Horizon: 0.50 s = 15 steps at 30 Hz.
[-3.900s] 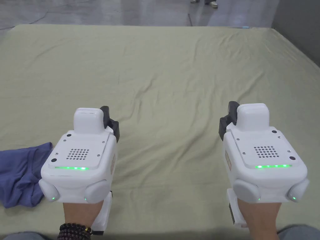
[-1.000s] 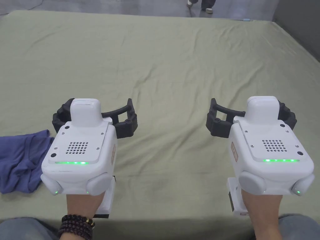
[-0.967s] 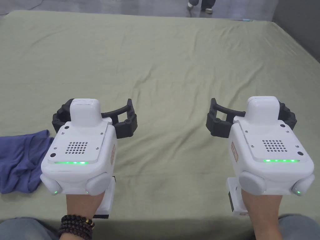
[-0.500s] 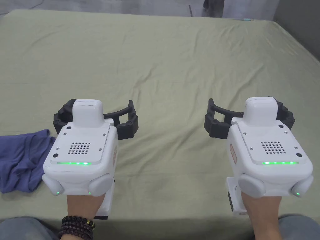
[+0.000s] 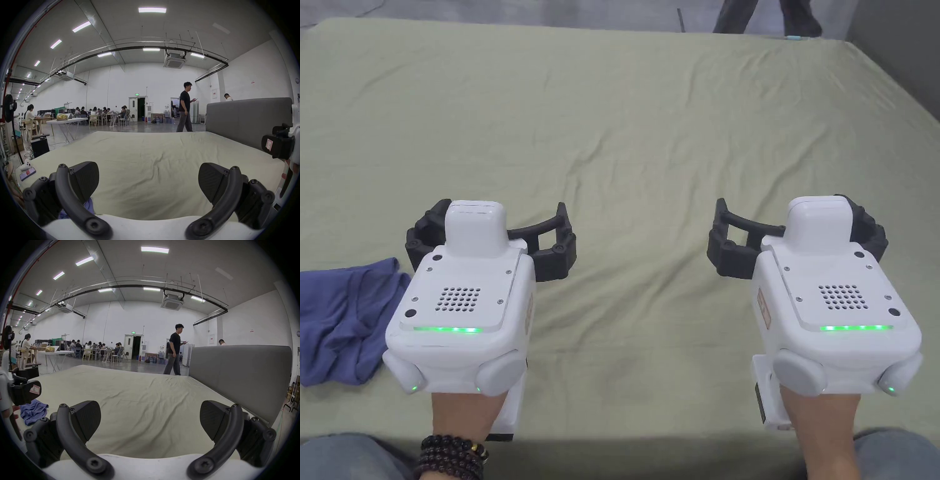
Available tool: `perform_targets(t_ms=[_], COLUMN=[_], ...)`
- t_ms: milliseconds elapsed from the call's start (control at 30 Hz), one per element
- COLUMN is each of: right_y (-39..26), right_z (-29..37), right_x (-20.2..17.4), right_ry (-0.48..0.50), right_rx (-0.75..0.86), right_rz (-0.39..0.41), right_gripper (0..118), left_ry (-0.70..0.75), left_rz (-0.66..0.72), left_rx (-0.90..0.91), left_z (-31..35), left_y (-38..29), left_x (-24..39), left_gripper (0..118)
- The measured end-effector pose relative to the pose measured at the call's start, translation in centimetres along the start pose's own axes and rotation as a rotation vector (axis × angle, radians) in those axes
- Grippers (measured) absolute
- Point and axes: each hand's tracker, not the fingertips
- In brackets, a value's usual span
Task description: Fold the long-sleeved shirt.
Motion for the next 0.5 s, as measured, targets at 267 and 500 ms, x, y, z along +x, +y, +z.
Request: perform_targets(t_ms=[267,500], right_y=[-0.06,-0.23], right_z=[0.02,-0.09], right_x=[0.17,0.38], right_ry=[-0.001,0.014], right_rx=[-0.017,-0.043], right_rz=[-0.013,-0.028], right_gripper=[118,118], left_ry=[-0.009,-0.01], left_rz=[0.002,0.002], left_rx=[-0.009,-0.008], left_z=[0.09,0.17], left_y=[0.09,0.19], left_x=[0.19,0.36], left_gripper=[118,118])
